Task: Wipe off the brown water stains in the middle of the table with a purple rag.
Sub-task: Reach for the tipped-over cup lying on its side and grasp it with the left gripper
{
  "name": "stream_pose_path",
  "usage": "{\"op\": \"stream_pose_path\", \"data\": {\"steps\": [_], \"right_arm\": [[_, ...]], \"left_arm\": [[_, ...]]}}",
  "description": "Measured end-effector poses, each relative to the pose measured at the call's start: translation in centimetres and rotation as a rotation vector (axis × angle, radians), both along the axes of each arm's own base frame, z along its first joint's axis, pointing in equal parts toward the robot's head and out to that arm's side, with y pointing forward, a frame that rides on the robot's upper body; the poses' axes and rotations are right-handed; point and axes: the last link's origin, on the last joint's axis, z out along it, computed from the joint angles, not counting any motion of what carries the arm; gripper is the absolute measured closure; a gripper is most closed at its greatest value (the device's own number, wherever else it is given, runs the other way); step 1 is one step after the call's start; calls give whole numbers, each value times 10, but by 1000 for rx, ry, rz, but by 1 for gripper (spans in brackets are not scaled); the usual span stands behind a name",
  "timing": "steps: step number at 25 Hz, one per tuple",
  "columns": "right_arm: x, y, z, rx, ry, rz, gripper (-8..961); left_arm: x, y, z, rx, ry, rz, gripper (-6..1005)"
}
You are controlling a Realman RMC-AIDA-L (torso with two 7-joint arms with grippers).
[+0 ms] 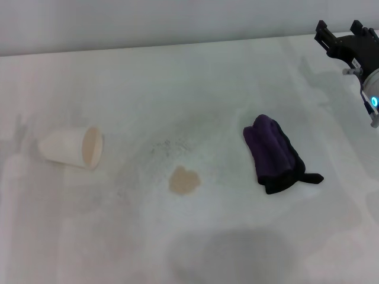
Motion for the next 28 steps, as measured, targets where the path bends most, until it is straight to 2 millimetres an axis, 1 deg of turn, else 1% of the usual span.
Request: {"op": "stream_pose_path", "data": {"steps": [4, 11, 13, 16, 18, 20, 22, 23, 24, 25, 26, 28], "right_arm": [[2, -2, -1, -4, 2, -8, 96], [13, -14, -4, -11, 6, -38, 96], [18, -19, -3, -9, 5, -46, 96], [23, -25, -3, -8, 5, -57, 96], [27, -29, -4, -11, 3, -65, 96], [28, -31, -5, -17, 2, -67, 96], [28, -33, -7, -24, 5, -70, 96], [29, -33, -9, -28, 7, -73, 96], [29, -34, -9, -30, 9, -74, 96], [29, -35, -10, -33, 11, -76, 96], [29, -36, -11, -35, 13, -78, 96], [30, -38, -13, -40, 17, -84, 96]], "left_arm": [[-1, -3, -2, -2, -12, 6, 121], [-3, -11, -6, -1, -53, 27, 122], [-3, -12, -6, -5, -94, 18, 122], [-2, -10, -1, -36, -162, -31, 122], [0, -2, 8, -113, -206, -101, 122], [-1, 7, 20, -184, -252, -136, 122], [-3, 19, 35, -275, -310, -145, 121], [-3, 19, 35, -275, -310, -145, 121], [-3, 24, 41, -328, -342, -142, 121], [-1, 33, 54, -410, -349, -142, 121], [-1, 33, 54, -410, -349, -142, 121], [5, 42, 73, -513, -297, -167, 121]]}}
